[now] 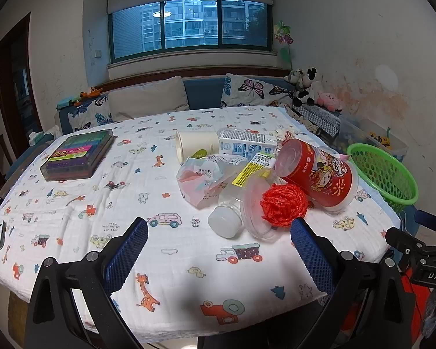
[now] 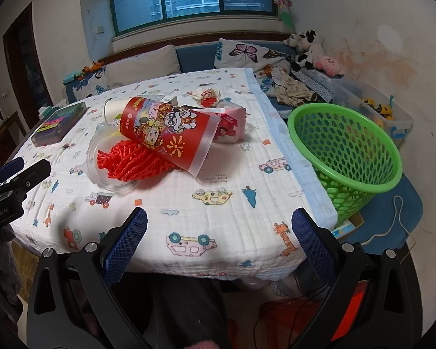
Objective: Collect trash
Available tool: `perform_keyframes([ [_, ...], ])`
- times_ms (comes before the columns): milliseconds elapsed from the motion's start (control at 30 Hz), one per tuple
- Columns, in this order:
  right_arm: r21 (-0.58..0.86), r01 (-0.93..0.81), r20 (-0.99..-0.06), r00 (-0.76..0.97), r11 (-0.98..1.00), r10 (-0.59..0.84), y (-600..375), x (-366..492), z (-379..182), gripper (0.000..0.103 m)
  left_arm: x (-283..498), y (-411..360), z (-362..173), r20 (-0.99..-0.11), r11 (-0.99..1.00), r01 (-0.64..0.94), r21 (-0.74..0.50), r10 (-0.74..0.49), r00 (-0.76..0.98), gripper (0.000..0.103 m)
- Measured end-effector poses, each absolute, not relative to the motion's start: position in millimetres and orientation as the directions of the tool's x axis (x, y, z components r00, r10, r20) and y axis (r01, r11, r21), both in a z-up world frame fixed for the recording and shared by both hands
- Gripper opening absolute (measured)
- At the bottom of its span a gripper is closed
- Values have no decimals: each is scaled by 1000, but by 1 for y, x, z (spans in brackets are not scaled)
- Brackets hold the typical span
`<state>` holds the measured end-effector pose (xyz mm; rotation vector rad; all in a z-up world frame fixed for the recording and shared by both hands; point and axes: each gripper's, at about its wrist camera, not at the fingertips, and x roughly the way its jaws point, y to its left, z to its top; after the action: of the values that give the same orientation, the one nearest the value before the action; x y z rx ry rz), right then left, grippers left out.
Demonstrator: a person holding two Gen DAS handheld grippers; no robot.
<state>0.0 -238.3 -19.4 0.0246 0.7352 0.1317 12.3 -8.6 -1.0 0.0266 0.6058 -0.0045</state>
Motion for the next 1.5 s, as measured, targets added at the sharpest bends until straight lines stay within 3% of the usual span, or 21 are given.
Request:
perform_keyframes([
  [767,28,-176,-653,742,984,152,-229,16,-14,98,34,6,3,-562,1000,-3,24,16,827,96],
  [1233,-144,-405,-629,742,903,233,-182,55,8,94,36,25,3,-569,1000,-19,3,17,822,96],
  [1500,-264,-533,-655,711,804,256,-154,84,5,86,39,30,-1,-579,1000,5,-11,-11,815,95],
])
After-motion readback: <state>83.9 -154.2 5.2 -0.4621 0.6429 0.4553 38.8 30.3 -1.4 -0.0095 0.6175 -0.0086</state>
